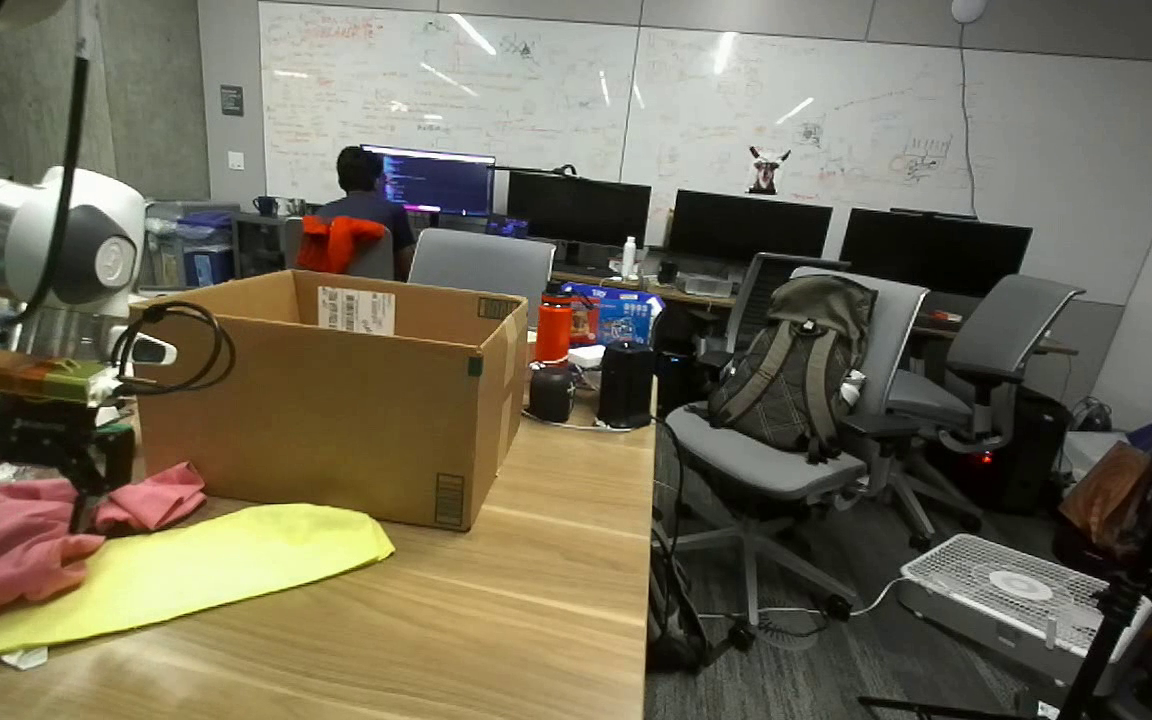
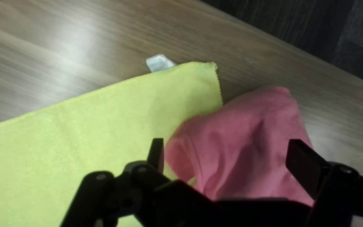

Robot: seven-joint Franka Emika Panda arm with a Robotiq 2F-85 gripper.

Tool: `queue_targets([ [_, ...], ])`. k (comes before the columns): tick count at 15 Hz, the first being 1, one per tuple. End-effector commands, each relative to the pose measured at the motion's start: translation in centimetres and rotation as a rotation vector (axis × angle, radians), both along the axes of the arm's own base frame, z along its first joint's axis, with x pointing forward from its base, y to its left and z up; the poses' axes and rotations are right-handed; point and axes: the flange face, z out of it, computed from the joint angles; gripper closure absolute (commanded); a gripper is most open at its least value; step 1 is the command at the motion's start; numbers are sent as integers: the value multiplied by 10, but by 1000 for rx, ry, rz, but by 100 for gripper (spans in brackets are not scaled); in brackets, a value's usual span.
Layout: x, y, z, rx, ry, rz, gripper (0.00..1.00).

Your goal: Put the three objects into the cardboard box

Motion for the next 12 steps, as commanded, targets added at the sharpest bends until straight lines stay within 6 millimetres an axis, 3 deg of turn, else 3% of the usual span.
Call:
queue_targets([
  [1, -8, 17, 7, 67, 62, 29, 0],
  [5, -12, 24, 6, 82, 61, 35, 0],
  [12, 3, 17, -12, 96, -42, -5, 0],
])
